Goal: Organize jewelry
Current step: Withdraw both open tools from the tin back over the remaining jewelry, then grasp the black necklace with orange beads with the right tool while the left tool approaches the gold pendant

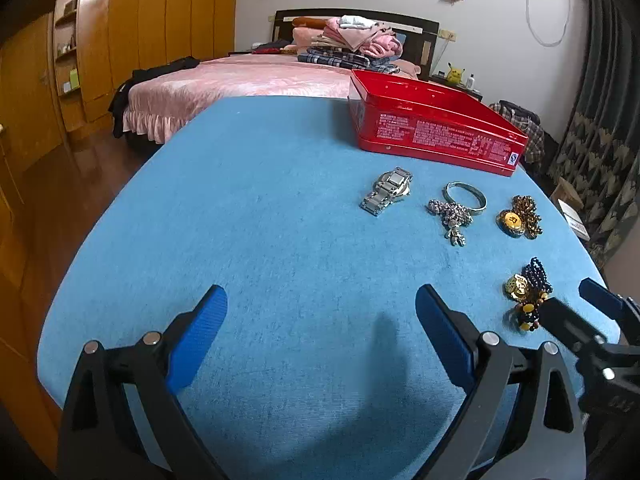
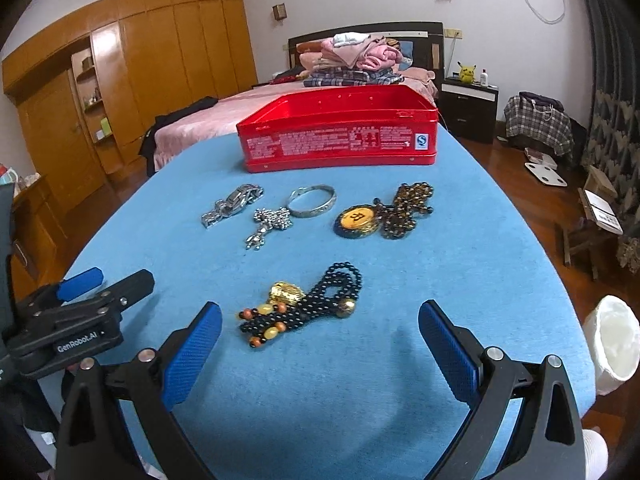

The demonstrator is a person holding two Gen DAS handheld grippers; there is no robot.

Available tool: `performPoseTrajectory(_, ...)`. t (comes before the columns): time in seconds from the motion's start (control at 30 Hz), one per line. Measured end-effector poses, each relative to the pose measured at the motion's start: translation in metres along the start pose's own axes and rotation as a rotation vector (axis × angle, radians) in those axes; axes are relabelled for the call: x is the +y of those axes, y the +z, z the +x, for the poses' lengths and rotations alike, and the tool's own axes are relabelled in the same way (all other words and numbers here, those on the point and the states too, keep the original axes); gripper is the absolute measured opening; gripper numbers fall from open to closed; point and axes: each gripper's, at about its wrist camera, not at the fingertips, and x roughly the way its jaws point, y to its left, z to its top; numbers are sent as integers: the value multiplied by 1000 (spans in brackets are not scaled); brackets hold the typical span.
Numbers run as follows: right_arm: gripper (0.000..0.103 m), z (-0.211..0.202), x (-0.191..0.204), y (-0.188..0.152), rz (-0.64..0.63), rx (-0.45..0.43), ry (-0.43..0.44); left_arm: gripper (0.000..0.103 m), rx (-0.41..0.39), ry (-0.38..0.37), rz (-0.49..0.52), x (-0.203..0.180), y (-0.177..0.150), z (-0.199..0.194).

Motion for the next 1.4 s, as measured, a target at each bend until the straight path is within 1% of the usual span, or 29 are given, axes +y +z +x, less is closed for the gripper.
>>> performPoseTrajectory(0.33, 97, 16, -1, -4, -36, 27, -64, 92, 9, -14, -3, -3, -1, 4)
performPoseTrajectory(0.37, 97, 14, -3, -5, -48, 28, -82, 92, 10, -16, -4, -3, -1, 4)
performPoseTrajectory(0.6, 97, 7, -27, -3, -54, 32, -158, 92, 4, -29, 2, -8, 0, 3)
performPoseTrajectory(0.63, 97, 6, -33, -3, -48, 29, -176, 92, 3, -31, 4, -8, 0, 3)
performPoseTrajectory(0.73, 97, 5, -46, -1, -21, 16, -193, 92, -2, -38, 4, -10, 0, 2)
performPoseTrajectory(0.77, 97, 6, -50, -1, -9, 10, -185, 92, -4, -40, 4, -11, 1, 1)
performPoseTrajectory(0.87, 97, 9, -55, 0, 30, -3, -104, 92, -8, -50, 6, -13, 1, 2)
performPoseTrajectory(1.0, 96, 15, -53, 5, 18, -29, -72, 92, -6, -55, 14, -17, 0, 3)
performPoseTrajectory(1.07, 87, 19, -52, 7, 21, -29, -60, 92, -4, -57, 16, -18, -1, 3)
performPoseTrajectory(1.1, 85, 20, -51, 7, 16, -31, -67, 92, -3, -58, 16, -19, -1, 4)
performPoseTrajectory(1.17, 77, 24, -49, 7, 5, -34, -84, 92, -2, -63, 17, -21, -1, 5)
performPoseTrajectory(1.2, 76, 25, -48, 7, -1, -34, -93, 92, -3, -66, 17, -22, -1, 5)
performPoseTrajectory(1.27, 66, 26, -46, 7, -19, -41, -99, 92, -4, -73, 20, -25, -1, 5)
performPoseTrajectory(1.3, 63, 25, -45, 5, -31, -49, -94, 92, -4, -77, 21, -27, -1, 6)
performPoseTrajectory(1.37, 51, 26, -44, 4, -42, -58, -70, 92, -4, -88, 25, -31, 0, 6)
performPoseTrajectory(1.4, 48, 25, -44, 3, -47, -65, -59, 92, -4, -94, 26, -34, 1, 7)
